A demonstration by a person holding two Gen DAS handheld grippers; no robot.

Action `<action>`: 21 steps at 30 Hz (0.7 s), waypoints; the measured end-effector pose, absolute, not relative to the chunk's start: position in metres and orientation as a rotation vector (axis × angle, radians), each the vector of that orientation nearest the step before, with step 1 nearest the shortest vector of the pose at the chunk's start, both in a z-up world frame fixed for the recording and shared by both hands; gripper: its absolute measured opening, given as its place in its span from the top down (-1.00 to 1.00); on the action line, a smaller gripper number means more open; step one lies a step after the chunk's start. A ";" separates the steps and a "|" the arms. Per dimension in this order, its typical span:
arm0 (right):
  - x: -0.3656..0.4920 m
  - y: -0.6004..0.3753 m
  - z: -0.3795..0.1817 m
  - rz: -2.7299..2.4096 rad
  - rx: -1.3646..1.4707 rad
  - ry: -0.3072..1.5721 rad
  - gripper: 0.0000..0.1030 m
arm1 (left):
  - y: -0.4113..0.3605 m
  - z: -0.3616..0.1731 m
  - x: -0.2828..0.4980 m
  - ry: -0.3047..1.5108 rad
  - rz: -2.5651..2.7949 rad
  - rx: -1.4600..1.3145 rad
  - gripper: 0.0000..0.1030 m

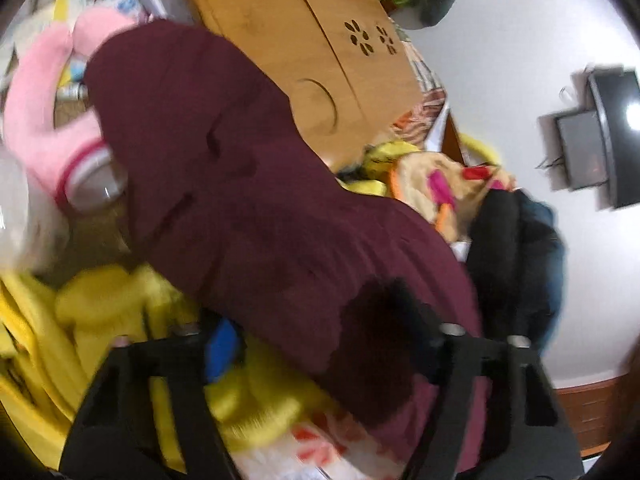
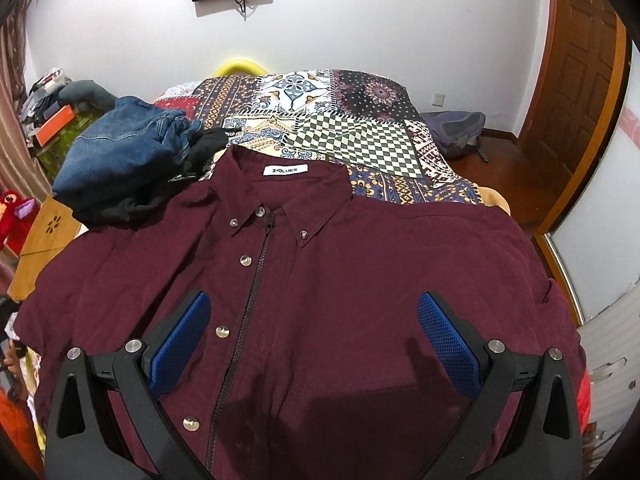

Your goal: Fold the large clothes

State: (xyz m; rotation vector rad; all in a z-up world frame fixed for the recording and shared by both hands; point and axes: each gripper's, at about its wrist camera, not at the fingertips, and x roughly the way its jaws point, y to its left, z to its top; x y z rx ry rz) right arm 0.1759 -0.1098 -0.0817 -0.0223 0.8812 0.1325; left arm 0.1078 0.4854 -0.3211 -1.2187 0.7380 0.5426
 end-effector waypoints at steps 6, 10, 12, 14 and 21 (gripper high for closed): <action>0.170 -0.112 -0.077 0.117 -0.037 0.856 -1.00 | 0.472 -0.294 0.123 0.802 0.666 -0.897 0.81; 0.164 -0.113 -0.072 0.116 -0.040 0.848 -1.00 | 0.447 -0.245 0.127 0.746 0.673 -0.699 0.89; 0.161 -0.114 -0.068 0.115 -0.045 0.833 -1.00 | 0.437 -0.218 0.130 0.698 0.651 -0.649 0.90; 0.157 -0.116 -0.065 0.118 -0.046 0.818 -1.00 | 0.427 -0.188 0.131 0.650 0.615 -0.614 0.91; 0.149 -0.121 -0.059 0.151 -0.026 0.792 -1.00 | 0.355 -0.097 0.145 0.450 0.407 -0.512 0.91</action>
